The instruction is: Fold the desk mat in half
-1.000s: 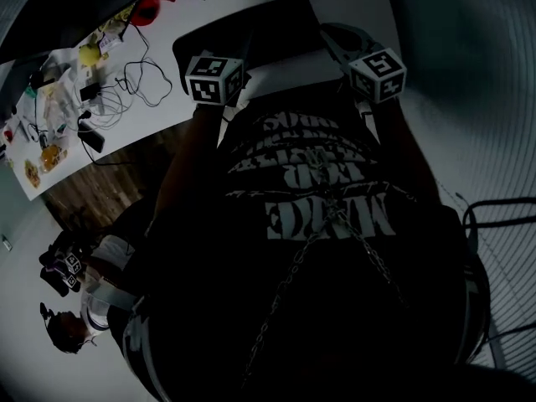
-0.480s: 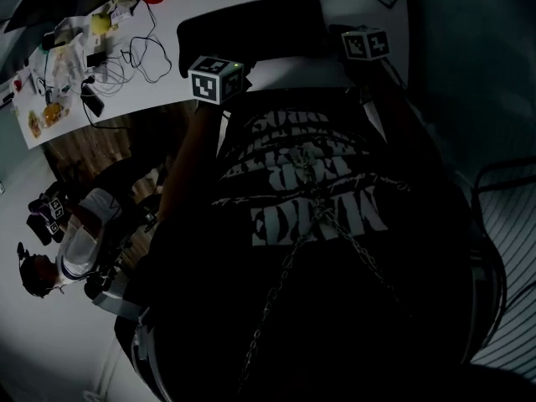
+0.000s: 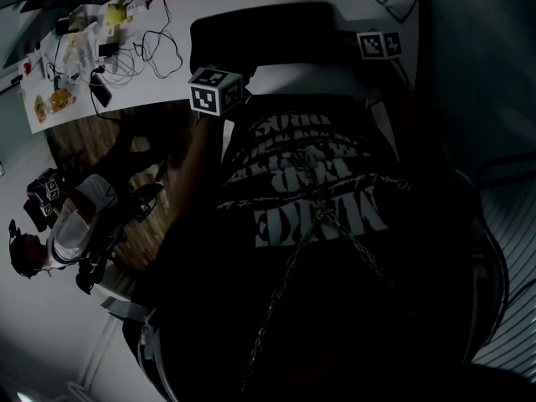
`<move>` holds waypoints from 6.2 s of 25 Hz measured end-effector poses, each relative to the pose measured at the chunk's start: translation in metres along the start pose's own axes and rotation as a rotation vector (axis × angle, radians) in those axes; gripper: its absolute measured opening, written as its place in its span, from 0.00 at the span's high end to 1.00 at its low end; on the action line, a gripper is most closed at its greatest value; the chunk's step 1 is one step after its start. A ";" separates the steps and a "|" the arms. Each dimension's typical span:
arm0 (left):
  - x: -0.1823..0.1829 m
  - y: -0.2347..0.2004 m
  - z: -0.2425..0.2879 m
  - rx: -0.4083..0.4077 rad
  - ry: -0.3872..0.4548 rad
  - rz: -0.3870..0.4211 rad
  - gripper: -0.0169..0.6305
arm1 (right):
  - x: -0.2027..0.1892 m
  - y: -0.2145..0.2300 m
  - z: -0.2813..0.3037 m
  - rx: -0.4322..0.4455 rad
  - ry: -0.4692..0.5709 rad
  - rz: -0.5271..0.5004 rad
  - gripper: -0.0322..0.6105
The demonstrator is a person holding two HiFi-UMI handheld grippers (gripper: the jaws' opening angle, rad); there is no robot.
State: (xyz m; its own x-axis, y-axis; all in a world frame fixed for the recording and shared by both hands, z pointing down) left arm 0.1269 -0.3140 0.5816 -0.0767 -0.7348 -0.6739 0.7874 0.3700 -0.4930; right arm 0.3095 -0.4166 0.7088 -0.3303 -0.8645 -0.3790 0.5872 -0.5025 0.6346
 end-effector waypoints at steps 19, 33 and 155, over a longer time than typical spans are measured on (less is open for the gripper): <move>0.087 0.002 -0.058 -0.011 0.043 0.458 0.80 | 0.057 -0.178 -0.052 -0.084 0.395 -0.676 0.93; 0.063 -0.022 -0.085 -0.232 -0.178 0.802 0.58 | 0.021 -0.276 -0.024 0.049 0.335 -1.251 0.93; -0.045 -0.295 -0.036 0.365 -0.625 0.119 0.85 | 0.101 -0.013 0.079 -0.851 -0.093 -0.768 0.63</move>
State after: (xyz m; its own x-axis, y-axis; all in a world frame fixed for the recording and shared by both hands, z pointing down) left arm -0.1243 -0.3697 0.7374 0.2997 -0.9288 -0.2182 0.9306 0.3349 -0.1476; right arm 0.2099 -0.4981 0.7155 -0.8494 -0.3491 -0.3958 0.5047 -0.7565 -0.4160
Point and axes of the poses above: the fingertips, and each gripper's own axes: z forward along the fingers, y to its right, x out of its top, the point moved 3 cm from there along -z, backward along the fingers, and after that the axes turned 10 degrees about -x, right-handed, at the moved point
